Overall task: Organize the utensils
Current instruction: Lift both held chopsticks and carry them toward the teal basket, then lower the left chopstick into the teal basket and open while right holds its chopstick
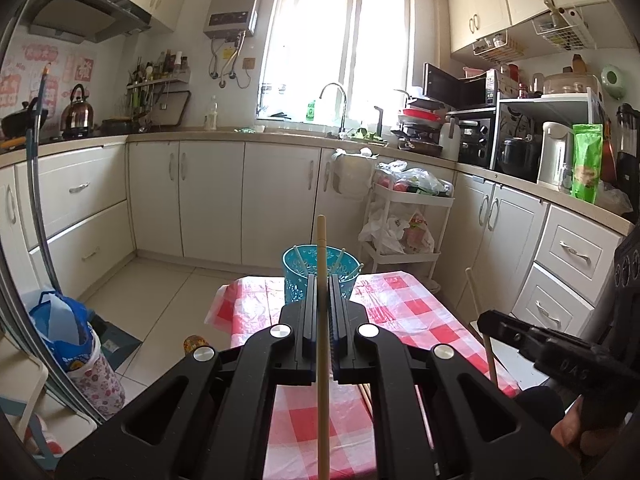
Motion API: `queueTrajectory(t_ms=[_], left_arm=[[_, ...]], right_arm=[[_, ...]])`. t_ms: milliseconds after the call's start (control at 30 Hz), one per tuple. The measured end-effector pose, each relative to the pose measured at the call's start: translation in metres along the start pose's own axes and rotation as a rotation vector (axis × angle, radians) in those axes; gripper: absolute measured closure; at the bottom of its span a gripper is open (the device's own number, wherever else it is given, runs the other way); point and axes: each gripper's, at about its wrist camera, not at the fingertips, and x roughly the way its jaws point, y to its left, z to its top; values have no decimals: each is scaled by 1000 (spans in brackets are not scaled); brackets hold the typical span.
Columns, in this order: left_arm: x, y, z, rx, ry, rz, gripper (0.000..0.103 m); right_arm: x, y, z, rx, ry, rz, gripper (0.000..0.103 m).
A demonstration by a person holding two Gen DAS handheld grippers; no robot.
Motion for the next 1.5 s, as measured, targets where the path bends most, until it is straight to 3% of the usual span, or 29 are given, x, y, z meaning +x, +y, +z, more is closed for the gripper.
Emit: queueTrajectory(t_ms=[200, 667, 933, 1500], left_arm=[[32, 2, 6, 1, 15, -3, 98], [135, -14, 47, 6, -13, -38, 98], [193, -15, 69, -17, -8, -41, 98], [252, -18, 80, -38, -17, -51, 98]], right_arm=[[29, -11, 0, -23, 26, -68, 97], [89, -52, 7, 27, 53, -73, 97], [120, -52, 17, -69, 47, -165, 97], [149, -67, 10, -85, 71, -204, 97]])
